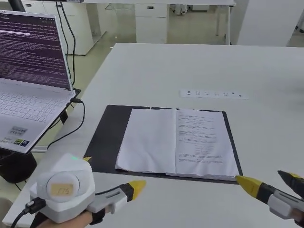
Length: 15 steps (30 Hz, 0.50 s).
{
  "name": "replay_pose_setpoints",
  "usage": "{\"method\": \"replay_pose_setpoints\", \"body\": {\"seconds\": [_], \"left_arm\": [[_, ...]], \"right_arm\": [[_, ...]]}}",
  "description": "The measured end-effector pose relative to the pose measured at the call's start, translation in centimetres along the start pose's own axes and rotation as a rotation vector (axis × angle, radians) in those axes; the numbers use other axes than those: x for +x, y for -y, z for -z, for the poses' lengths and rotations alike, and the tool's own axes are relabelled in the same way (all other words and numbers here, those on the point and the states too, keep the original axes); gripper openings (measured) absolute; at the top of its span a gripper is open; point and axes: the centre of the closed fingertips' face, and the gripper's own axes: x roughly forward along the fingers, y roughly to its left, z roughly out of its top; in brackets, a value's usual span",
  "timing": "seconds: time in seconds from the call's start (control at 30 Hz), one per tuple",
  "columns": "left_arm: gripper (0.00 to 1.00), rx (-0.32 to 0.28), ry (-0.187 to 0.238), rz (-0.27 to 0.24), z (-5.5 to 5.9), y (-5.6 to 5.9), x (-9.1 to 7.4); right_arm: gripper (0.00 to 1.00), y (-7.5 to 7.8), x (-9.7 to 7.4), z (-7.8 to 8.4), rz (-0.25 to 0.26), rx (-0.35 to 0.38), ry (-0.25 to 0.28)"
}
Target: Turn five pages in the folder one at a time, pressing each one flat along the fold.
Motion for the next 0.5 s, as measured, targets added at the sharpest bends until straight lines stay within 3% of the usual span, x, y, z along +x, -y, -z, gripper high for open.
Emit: {"method": "replay_pose_setpoints", "body": {"seconds": [0.27,0.5], "left_arm": [[0.96,0.008,0.001,0.016,-1.2,1.1,2.1],[0.99,-0.001,-0.021,0.031,-1.0,1.8,3.6]], "right_arm": [[0.89,0.4,-0.4,0.2,0.003,0.01,0.014],[0.96,-0.1,0.0,0.5,-0.019,0.011,-0.003]]}}
